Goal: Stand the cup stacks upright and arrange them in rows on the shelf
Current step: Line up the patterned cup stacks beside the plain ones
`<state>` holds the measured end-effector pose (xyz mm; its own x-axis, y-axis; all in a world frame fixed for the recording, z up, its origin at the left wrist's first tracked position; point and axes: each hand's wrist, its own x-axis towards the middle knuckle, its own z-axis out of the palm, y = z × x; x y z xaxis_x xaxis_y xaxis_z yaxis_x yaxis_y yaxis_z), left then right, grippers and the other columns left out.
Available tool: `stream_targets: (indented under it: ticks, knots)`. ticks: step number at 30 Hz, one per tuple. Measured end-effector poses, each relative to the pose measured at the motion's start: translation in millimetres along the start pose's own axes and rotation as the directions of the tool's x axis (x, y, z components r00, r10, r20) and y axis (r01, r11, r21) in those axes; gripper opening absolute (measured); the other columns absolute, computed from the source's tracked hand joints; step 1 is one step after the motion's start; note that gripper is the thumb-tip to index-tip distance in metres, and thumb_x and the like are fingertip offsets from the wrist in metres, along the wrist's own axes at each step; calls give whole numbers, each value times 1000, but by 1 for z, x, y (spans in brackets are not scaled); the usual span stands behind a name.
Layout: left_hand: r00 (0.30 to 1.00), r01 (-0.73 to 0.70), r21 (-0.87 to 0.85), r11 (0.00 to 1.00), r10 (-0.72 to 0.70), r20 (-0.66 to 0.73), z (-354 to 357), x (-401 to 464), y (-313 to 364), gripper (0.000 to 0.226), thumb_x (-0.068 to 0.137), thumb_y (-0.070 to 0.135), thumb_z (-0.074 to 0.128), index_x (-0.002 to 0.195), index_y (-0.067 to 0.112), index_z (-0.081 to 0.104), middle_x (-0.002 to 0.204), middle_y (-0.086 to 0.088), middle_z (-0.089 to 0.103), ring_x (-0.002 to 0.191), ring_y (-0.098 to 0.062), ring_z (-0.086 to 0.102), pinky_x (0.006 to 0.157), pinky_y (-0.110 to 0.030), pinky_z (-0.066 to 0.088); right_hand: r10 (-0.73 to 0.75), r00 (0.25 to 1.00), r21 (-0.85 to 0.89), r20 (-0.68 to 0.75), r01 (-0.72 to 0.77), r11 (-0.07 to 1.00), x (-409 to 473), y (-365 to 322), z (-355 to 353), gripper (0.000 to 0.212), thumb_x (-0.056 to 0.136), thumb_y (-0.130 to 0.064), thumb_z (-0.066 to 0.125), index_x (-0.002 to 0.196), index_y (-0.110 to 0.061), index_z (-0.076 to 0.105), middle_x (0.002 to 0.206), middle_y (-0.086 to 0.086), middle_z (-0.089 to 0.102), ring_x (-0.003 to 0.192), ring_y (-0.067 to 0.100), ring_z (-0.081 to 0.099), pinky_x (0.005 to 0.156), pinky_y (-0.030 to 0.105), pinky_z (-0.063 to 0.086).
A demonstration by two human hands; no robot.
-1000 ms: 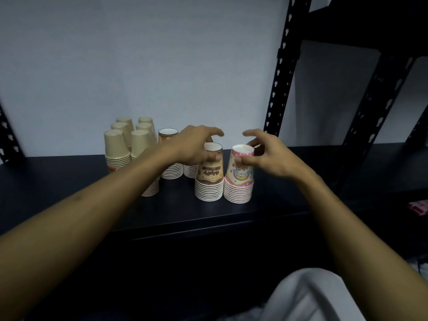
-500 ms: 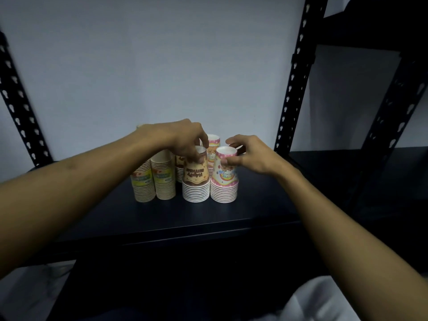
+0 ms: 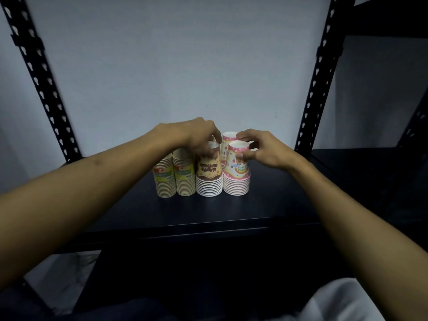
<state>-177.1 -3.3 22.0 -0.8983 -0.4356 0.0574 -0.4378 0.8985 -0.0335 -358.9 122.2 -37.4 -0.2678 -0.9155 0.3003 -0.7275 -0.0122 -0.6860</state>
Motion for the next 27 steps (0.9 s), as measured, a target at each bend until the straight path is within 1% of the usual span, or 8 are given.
stream_targets:
  ticks: [5,9,14,18,22,27]
  knots:
    - [1000,-2,-3,1000,2,-7,1,0,0,53,87,40,74,136,24,59,134,-5,63,119,-28,60,95,-37,49,1,1000,25,10,-1,1000,1,0,0,54,86,-8,78,136,-8,56,128,5,63,106,21,66,92,36,58]
    - [1000,1,-1,1000,-1,-15,3,0,0,53,87,38,74,136,23,59,133,-5,64,118,-28,60,95,-37,50,3,1000,40,11,-3,999,1,2,1,53,87,-9,77,136,-10,56,131,7,62,109,23,65,95,38,57]
    - [1000,-1,23,1000,1,-20,4,-1,0,54,87,40,73,135,24,58,134,-4,64,117,-28,60,95,-40,51,7,1000,51,8,-7,999,0,1,1,57,86,-9,78,138,-10,54,132,7,62,110,23,65,94,38,58]
    - [999,-5,28,1000,6,-39,7,-2,0,54,88,40,72,137,24,57,135,-5,63,118,-28,60,94,-41,51,13,1000,66,6,-13,998,-3,-2,1,61,85,-10,79,140,-14,52,130,4,60,109,22,64,89,32,57]
    - [998,-6,31,999,8,-57,9,-3,-1,54,89,40,70,138,23,56,136,-5,62,120,-29,58,95,-39,49,0,1000,57,-1,0,998,-2,1,3,57,85,-11,80,136,-14,55,129,6,61,109,24,66,90,36,59]
    - [998,-7,20,1000,9,-55,10,-4,0,53,90,40,69,139,23,55,137,-6,61,120,-29,58,95,-40,49,6,1000,62,10,-7,998,-3,2,4,58,87,-13,78,139,-15,52,132,7,60,110,23,65,91,36,58]
